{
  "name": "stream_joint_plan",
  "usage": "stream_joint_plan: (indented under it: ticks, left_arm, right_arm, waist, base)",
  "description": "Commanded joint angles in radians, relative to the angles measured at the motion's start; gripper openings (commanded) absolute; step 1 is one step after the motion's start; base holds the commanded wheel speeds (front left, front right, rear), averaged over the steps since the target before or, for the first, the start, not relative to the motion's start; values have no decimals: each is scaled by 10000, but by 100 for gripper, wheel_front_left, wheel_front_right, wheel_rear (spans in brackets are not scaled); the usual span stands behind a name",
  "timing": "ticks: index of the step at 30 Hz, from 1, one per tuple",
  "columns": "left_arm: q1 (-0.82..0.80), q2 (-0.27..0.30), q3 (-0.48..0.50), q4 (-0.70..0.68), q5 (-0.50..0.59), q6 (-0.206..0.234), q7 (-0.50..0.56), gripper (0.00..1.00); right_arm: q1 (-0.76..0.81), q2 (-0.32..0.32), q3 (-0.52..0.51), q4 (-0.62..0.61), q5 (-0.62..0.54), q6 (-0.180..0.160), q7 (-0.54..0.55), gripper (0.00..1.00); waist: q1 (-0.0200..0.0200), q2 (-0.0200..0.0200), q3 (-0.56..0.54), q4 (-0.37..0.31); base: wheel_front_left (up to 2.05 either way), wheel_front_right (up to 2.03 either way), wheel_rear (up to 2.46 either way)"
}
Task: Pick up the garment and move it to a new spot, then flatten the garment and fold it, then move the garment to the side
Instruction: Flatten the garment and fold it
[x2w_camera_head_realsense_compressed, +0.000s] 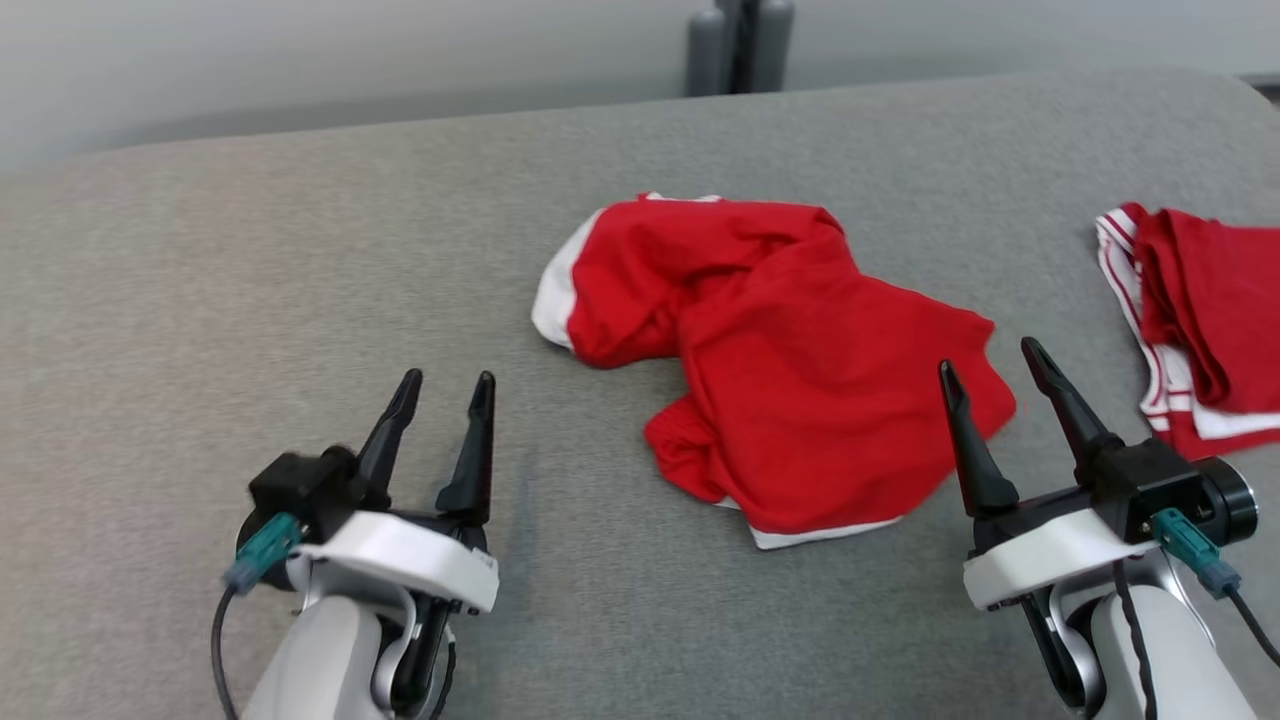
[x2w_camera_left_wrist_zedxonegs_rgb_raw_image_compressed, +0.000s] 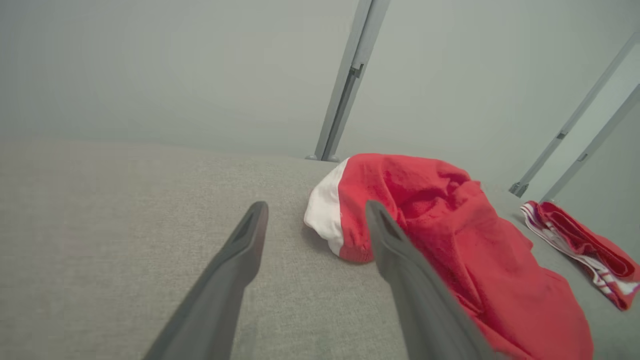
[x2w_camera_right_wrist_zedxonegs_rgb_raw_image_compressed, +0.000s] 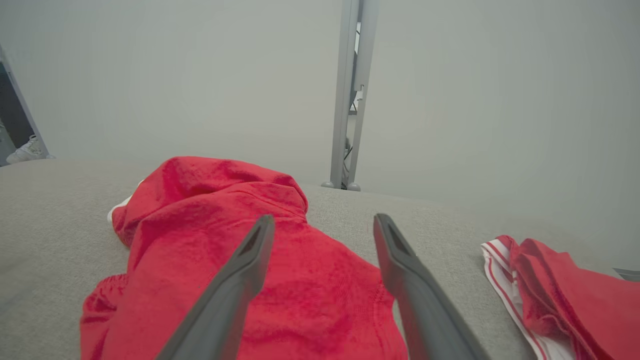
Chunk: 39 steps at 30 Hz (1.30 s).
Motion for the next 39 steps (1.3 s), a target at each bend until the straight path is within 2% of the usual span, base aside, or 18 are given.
stream_joint_plan:
  ticks: [1, 12, 21, 22, 25, 31, 35, 39]
  left_arm:
    - [-343, 42, -62, 230, 121, -2, -31, 100]
    - [-2500, 47, -746, 3178, -101, -60, 535, 100]
    - [-3434, 47, -821, 4493, -660, -153, 942, 100]
    - [-3508, 45, -841, 4603, -722, -166, 968, 0]
    - [-3706, 112, -926, 4834, -687, -187, 883, 0]
    - [-3985, 647, -924, 4861, -596, -216, 876, 0]
    - [-4261, 1573, -1236, 4550, -393, -333, 1718, 0]
    - [-4649, 2471, -1651, 4156, -323, -422, 3130, 0]
  right_arm:
    - [-123, -22, -31, -47, 18, -3, -70, 100]
    - [-373, 141, -153, -27, 51, -3, -148, 100]
    - [-395, 205, -195, -196, 55, -3, -147, 100]
    - [-382, 207, -203, -212, 52, -3, -147, 100]
    - [-343, 212, -254, -239, 66, -3, -148, 100]
    - [-247, 219, -495, -211, 15, -3, -149, 100]
    - [-128, 217, -497, -130, 114, -3, -150, 100]
    - [-122, 216, -349, -62, 111, -3, -148, 100]
  waist:
    - [0, -1, 338, -433]
    - [0, -1, 945, -1415]
    - [0, -1, 1207, -1748]
    - [0, -1, 1220, -1767]
    - [0, -1, 1223, -1779]
    - [0, -1, 962, -1533]
    - [0, -1, 703, -1201]
    - [0, -1, 551, -1030]
  base:
    - [0, 0, 0]
    - [0, 0, 0]
    - [0, 0, 0]
    - [0, 0, 0]
    - [0, 0, 0]
    - [0, 0, 0]
    - [0, 0, 0]
    - [0, 0, 0]
